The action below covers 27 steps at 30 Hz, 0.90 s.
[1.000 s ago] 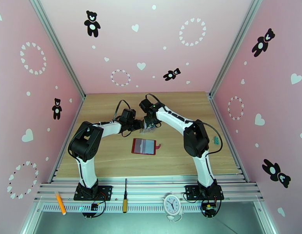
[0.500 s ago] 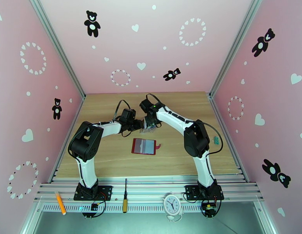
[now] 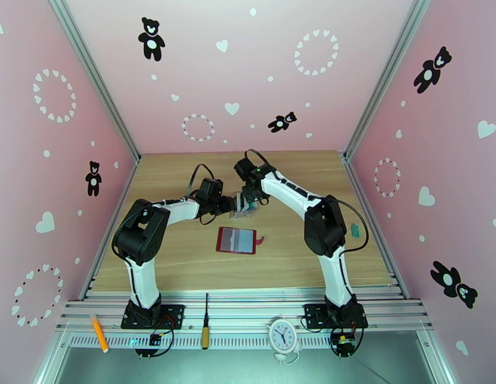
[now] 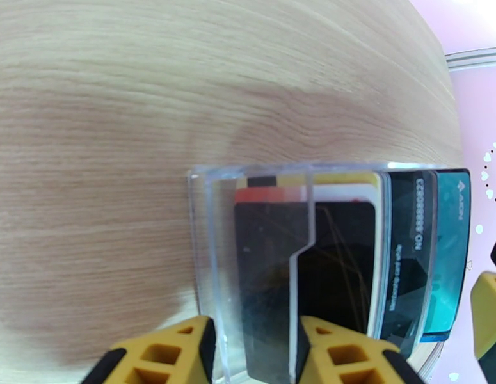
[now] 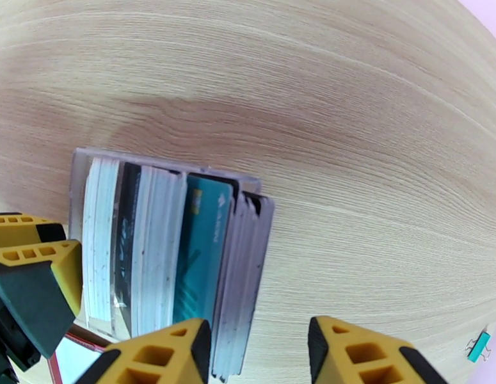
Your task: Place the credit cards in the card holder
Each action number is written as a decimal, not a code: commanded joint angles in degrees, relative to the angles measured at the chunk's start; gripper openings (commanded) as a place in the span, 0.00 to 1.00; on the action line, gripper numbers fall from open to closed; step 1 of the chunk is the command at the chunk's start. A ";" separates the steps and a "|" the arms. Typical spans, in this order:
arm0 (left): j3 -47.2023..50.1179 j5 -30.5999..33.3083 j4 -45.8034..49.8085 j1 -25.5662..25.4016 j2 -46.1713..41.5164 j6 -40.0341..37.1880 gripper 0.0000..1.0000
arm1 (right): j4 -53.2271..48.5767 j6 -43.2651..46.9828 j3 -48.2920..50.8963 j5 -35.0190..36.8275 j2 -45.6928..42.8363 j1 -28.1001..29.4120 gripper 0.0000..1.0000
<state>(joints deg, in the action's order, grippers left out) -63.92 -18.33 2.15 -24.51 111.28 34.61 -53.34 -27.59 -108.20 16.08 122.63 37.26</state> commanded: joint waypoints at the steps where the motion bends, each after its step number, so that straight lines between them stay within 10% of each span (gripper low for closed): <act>1: 0.29 0.51 4.88 0.32 2.23 -0.51 0.40 | -0.09 0.43 -1.51 -2.44 2.33 -0.25 0.47; 27: 0.11 0.50 5.01 0.26 2.36 -0.52 0.40 | -0.38 0.80 0.76 0.41 1.65 -0.11 0.46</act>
<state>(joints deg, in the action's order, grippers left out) -64.03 -18.52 2.17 -24.51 111.39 34.61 -50.57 -27.44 -105.84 12.78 123.96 37.17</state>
